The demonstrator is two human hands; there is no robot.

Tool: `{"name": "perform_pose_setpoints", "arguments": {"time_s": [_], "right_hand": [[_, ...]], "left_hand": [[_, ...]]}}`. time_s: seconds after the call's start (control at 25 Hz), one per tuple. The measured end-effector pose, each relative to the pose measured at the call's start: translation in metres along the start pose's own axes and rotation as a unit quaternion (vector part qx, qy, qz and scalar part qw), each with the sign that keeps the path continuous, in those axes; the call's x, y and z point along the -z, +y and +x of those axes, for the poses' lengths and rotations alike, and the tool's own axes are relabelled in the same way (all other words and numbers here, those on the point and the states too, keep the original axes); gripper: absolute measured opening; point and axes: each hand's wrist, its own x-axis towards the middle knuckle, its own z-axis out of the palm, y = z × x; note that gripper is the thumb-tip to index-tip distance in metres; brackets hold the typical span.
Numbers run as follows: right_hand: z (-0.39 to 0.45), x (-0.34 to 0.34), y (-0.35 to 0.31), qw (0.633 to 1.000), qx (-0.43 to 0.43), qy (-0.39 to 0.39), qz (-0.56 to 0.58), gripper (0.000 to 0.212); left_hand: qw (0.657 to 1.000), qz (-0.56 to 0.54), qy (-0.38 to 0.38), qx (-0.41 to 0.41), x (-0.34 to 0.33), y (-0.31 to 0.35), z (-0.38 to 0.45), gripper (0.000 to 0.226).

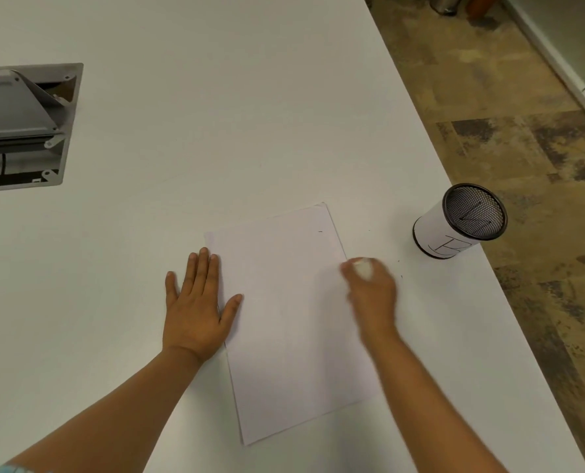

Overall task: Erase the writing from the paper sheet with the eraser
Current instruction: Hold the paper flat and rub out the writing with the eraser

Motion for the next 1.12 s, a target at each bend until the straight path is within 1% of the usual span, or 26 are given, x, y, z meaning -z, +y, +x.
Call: {"name": "perform_pose_setpoints", "arguments": {"time_s": [0.04,0.08,0.12,0.16,0.2,0.24,0.28,0.32,0.36,0.4,0.48,0.52,0.56,0.6,0.68,0.72,0.8,0.84,0.88,0.96,1.0,1.08,1.12], "right_hand": [[-0.014,-0.022,0.004,0.998,-0.001,-0.052,0.019,0.015],[-0.028,-0.044,0.005,0.991,-0.029,-0.121,0.053,0.014],[-0.041,-0.066,0.003,0.972,-0.074,-0.201,0.100,0.014],[-0.049,-0.085,0.002,0.941,-0.123,-0.276,0.150,0.014],[-0.052,-0.101,-0.001,0.910,-0.165,-0.328,0.190,0.015],[-0.047,-0.111,-0.002,0.885,-0.197,-0.355,0.230,0.020],[-0.036,-0.117,-0.002,0.868,-0.220,-0.351,0.274,0.024],[-0.021,-0.117,-0.003,0.857,-0.236,-0.319,0.327,0.022],[-0.003,-0.111,-0.004,0.854,-0.236,-0.265,0.381,0.017],[0.015,-0.099,-0.006,0.851,-0.216,-0.199,0.436,0.015],[0.044,-0.065,-0.012,0.852,-0.141,-0.046,0.503,0.017],[0.053,-0.045,-0.015,0.855,-0.101,0.022,0.508,0.017],[0.057,-0.026,-0.018,0.862,-0.066,0.070,0.498,0.016],[0.054,-0.015,-0.023,0.874,-0.039,0.096,0.474,0.013],[0.036,-0.017,-0.025,0.902,-0.005,0.095,0.422,0.011],[0.026,-0.027,-0.023,0.914,-0.001,0.074,0.400,0.011],[0.010,-0.046,-0.017,0.942,-0.020,0.016,0.336,0.011],[0.006,-0.052,-0.014,0.956,-0.035,0.011,0.293,0.011],[0.006,-0.052,-0.011,0.969,-0.043,0.033,0.242,0.011],[0.009,-0.045,-0.009,0.986,-0.025,0.086,0.141,0.012],[0.008,-0.043,-0.008,0.991,-0.014,0.081,0.110,0.012],[0.001,-0.045,-0.006,0.994,-0.012,0.011,0.104,0.019],[-0.005,-0.050,-0.002,0.995,-0.009,-0.025,0.096,0.025]], "left_hand": [[1.000,0.004,0.000,0.000,0.000,-0.001,0.000,0.083],[1.000,0.008,0.001,-0.002,-0.001,-0.001,0.000,0.082],[1.000,0.011,0.000,-0.004,-0.002,-0.001,0.000,0.082],[1.000,0.012,0.000,-0.007,-0.003,-0.001,0.001,0.080],[1.000,0.011,-0.001,-0.009,-0.004,-0.002,0.000,0.078],[1.000,0.012,-0.001,-0.010,-0.004,-0.002,0.001,0.077],[1.000,0.014,0.000,-0.010,-0.004,-0.002,0.001,0.078],[1.000,0.014,0.001,-0.010,-0.004,-0.003,0.001,0.079],[1.000,0.013,0.002,-0.010,-0.003,-0.003,0.001,0.081],[1.000,0.010,0.003,-0.009,-0.003,-0.003,0.001,0.081],[1.000,0.007,0.003,-0.007,-0.003,-0.003,0.001,0.082],[1.000,0.008,0.001,-0.007,-0.003,-0.002,0.001,0.081],[1.000,0.008,-0.001,-0.007,-0.003,-0.002,0.001,0.081],[1.000,0.008,-0.001,-0.006,-0.002,-0.002,0.001,0.081],[1.000,0.009,0.000,-0.006,-0.001,-0.001,0.001,0.080],[1.000,0.009,-0.003,-0.006,-0.001,-0.001,0.001,0.080],[1.000,0.008,-0.006,-0.006,-0.001,-0.001,0.001,0.080],[1.000,0.007,-0.007,-0.006,-0.001,-0.001,0.001,0.081],[1.000,0.004,-0.011,-0.007,-0.002,-0.001,0.001,0.081],[1.000,0.000,-0.020,-0.006,-0.003,-0.002,0.001,0.081],[1.000,-0.006,-0.024,-0.007,-0.002,-0.002,0.001,0.082],[0.998,-0.038,-0.045,-0.010,0.004,-0.002,0.006,0.084],[0.996,-0.059,-0.069,-0.009,0.010,-0.002,0.010,0.088]]}}
